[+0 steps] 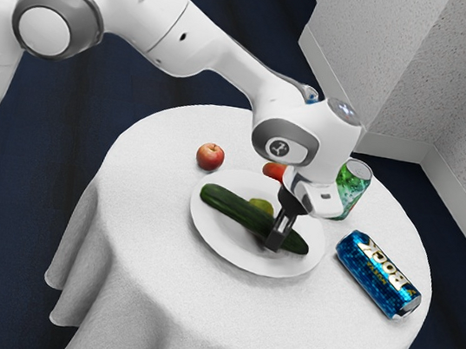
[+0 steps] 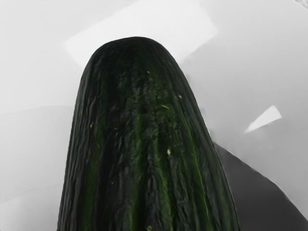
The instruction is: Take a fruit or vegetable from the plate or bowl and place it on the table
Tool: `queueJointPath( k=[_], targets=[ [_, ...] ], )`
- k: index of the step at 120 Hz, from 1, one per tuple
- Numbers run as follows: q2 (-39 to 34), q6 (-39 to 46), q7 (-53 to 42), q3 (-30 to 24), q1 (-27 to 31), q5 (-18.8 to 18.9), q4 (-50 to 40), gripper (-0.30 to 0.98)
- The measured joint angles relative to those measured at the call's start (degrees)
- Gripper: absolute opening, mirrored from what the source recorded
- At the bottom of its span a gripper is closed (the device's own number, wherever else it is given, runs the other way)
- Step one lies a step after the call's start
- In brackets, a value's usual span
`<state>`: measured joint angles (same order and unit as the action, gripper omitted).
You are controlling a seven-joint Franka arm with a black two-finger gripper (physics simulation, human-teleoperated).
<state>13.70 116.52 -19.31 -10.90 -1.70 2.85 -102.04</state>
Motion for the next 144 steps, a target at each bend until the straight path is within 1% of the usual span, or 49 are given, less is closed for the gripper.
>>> queueJointPath(
  k=[23,40,59,89,110,144],
  targets=[
    [-2.07,-0.6,-0.41,-0.16,-0.62,-0.16,0.56,0.18],
    [-4.12,-1.64,-0.65,-0.23,-2.51,-0.92,0.61,0.17],
    [-4.34,-3.15,-0.85,-0.26,-4.78,-2.21,2.03,0.17],
    [-4.16,-6.35,-0.98,-0.07,-8.64,-4.82,5.13,0.13],
    [-7.5,-8.68,-0.98,-0.09,-9.4,-5.05,5.3,0.12],
    [-6.39,-9.75,-0.69,-0.01,-14.21,-5.48,4.86,0.12]
  ],
)
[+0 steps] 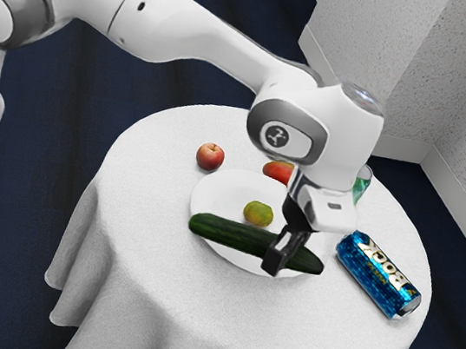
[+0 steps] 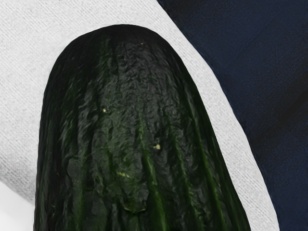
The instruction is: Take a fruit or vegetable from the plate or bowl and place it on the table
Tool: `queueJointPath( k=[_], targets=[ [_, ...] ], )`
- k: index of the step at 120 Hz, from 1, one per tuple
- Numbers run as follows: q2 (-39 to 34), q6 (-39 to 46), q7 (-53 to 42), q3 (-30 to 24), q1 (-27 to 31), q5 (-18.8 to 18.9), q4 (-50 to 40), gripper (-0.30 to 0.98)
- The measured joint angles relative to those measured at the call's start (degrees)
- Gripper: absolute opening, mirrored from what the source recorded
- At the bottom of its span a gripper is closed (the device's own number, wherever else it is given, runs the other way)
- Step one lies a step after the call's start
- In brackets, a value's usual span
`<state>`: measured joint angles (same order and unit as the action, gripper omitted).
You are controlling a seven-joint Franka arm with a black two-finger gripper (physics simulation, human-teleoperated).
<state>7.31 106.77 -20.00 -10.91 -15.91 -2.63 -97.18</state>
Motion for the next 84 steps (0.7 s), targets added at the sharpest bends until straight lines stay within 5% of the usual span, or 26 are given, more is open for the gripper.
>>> queueJointPath(
  k=[50,66,84],
  targets=[
    [3.15,0.56,0.33,0.01,-1.42,-0.34,0.23,0.12],
    [3.18,1.24,0.34,0.02,-1.71,-0.31,0.16,0.44],
    [3.13,1.89,0.43,0.08,-1.68,-0.1,0.13,0.6]
  ],
)
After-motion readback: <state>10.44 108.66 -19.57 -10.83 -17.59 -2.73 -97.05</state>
